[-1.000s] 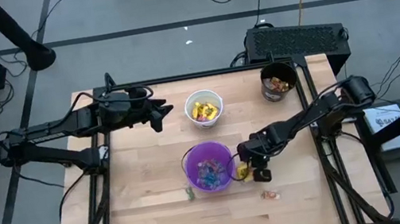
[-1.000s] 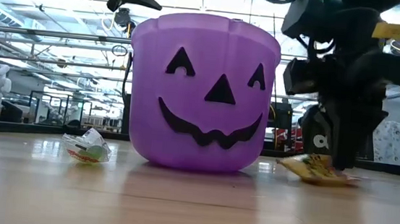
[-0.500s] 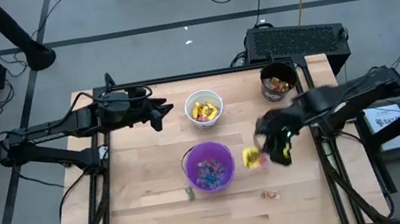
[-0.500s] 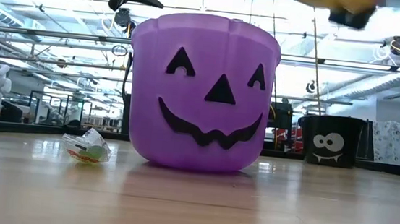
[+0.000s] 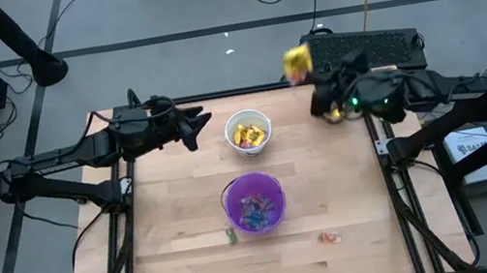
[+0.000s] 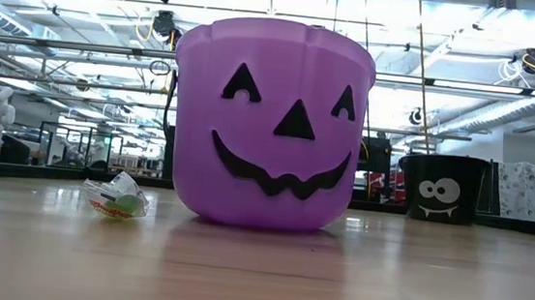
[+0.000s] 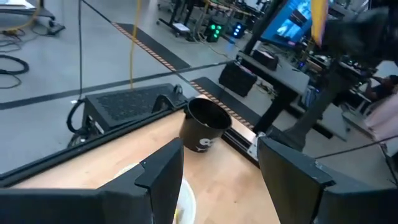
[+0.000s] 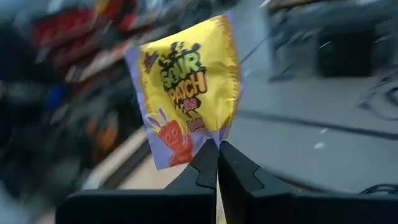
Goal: Sort candy by brand, put in halloween buckets
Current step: Put the yellow candy into the white bucket
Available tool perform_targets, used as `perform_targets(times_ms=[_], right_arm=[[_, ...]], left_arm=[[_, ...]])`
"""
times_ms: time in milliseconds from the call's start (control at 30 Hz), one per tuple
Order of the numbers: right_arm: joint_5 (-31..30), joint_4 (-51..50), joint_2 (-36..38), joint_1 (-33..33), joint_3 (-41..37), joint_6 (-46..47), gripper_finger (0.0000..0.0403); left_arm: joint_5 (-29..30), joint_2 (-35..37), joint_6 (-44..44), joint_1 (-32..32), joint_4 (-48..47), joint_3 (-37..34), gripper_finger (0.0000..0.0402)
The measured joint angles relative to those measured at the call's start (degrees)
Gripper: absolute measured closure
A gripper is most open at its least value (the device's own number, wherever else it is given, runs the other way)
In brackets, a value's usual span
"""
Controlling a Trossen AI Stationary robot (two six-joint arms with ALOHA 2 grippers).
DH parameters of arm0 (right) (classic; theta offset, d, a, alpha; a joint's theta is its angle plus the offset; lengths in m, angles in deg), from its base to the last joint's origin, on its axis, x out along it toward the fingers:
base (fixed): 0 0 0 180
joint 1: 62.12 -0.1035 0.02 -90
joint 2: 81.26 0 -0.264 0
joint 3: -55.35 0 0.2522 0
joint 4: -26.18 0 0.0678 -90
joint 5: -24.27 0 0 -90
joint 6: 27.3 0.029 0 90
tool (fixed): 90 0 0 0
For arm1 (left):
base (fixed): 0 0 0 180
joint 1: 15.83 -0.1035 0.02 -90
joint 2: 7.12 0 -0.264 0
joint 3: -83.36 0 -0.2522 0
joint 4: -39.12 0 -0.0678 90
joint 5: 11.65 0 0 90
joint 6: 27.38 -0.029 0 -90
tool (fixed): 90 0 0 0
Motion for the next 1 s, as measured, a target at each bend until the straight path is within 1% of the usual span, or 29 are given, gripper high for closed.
perform_targets(times_ms=[100,200,300,467,533,600,833,933,1000], right_arm=[[-5.4,5.9,-0.1,2.6,0.0,-0.9,0.0402],[-8.7,12.4,-0.1,5.5,0.0,-2.7,0.0402],[-9.0,17.2,-0.1,8.6,0.0,-3.2,0.0402],[-8.6,18.2,0.0,12.4,0.0,5.3,0.0402],[-8.5,18.7,0.0,13.1,0.0,6.6,0.0402],[-8.5,19.8,0.1,13.5,0.0,6.0,0.0402],[-8.5,21.4,0.1,14.2,0.0,0.0,0.0402],[-7.2,24.0,0.1,14.2,0.0,-8.8,0.0402],[-4.9,26.4,0.1,14.2,0.0,-17.8,0.0402]], left_arm=[[1.1,0.0,0.0,0.0,0.0,0.0,0.019],[2.1,0.0,0.0,0.0,0.0,0.0,0.019],[2.5,0.0,0.0,0.0,-0.1,0.0,0.019],[4.0,0.0,-0.4,0.0,-0.1,0.0,0.019],[4.5,0.0,-0.5,0.0,-0.2,0.0,0.019],[4.8,0.0,-0.5,0.0,-0.2,0.0,0.019],[6.7,0.0,-0.7,-0.1,-0.4,0.0,0.019],[6.9,0.0,-3.0,-0.2,-0.4,0.0,0.019],[7.0,0.0,-4.1,-0.2,-0.4,0.0,0.019]])
